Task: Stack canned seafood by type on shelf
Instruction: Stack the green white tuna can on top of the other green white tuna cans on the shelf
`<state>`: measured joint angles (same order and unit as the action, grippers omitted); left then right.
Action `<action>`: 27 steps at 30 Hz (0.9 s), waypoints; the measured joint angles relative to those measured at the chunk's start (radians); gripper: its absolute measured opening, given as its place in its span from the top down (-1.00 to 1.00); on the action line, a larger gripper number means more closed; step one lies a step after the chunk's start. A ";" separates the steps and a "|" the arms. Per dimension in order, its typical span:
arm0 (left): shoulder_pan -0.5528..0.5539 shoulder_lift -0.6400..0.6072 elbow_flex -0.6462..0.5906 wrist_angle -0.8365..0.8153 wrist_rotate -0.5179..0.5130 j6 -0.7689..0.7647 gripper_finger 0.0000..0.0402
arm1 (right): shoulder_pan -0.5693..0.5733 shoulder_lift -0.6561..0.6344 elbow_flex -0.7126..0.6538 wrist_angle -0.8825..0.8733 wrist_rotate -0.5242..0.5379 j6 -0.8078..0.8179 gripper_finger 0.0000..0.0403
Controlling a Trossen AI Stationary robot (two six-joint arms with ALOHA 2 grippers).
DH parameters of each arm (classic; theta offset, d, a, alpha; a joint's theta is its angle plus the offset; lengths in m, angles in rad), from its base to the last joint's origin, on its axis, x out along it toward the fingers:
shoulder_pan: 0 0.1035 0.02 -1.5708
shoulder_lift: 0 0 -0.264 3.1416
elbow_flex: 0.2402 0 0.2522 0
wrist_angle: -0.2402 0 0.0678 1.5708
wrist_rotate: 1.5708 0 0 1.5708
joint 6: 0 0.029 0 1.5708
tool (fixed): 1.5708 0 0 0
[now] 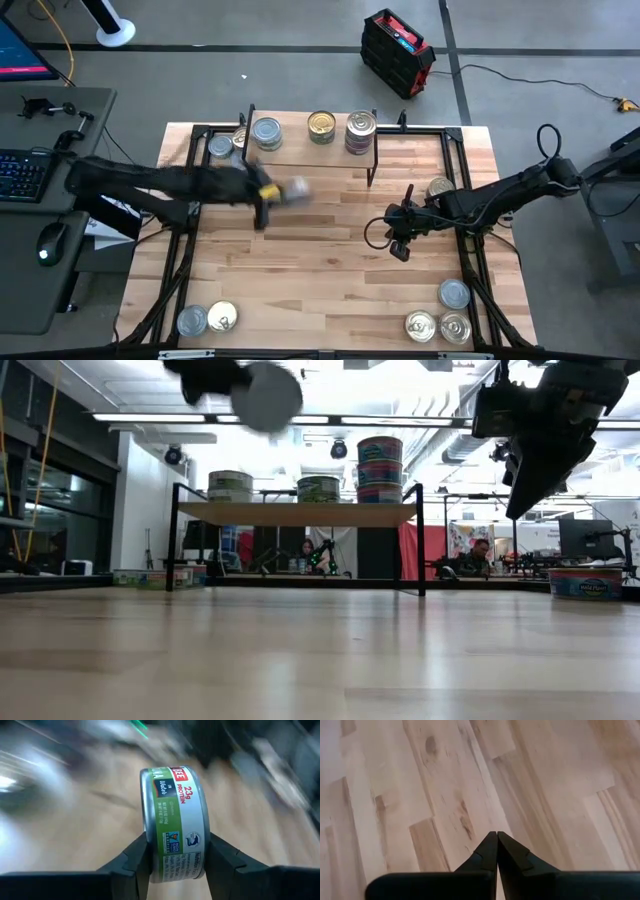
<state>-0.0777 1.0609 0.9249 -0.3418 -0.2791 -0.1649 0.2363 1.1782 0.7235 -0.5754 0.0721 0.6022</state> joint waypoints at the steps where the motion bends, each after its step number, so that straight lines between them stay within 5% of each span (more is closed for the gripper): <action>1: 0.008 -0.040 0.013 0.013 -0.110 -0.028 0.40 | -0.001 0.000 0.000 0.002 0.006 0.000 1.00; 3: 0.051 -0.114 0.032 0.018 -0.320 -0.122 0.40 | 0.000 0.000 0.000 0.012 0.028 -0.010 1.00; 5: 0.129 -0.177 0.027 0.009 -0.419 -0.256 0.40 | -0.001 0.000 0.000 0.022 0.034 -0.025 1.00; 12: 0.416 -0.262 -0.081 0.065 -0.285 -0.889 0.40 | -0.001 0.000 0.000 0.031 0.058 -0.046 1.00; 17: 0.506 -0.239 -0.116 0.139 -0.202 -1.117 0.40 | -0.001 0.000 0.000 0.036 0.058 -0.053 1.00; 22: 0.534 -0.204 -0.130 0.041 -0.168 -1.274 0.40 | -0.001 0.000 0.000 0.035 0.058 -0.038 1.00; 27: 0.535 -0.179 -0.128 0.037 -0.183 -1.324 0.40 | -0.001 0.000 0.000 0.043 0.065 -0.034 1.00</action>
<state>0.4572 0.8817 0.7967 -0.3044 -0.4623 -1.4890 0.2356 1.1782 0.7235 -0.5328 0.1367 0.5682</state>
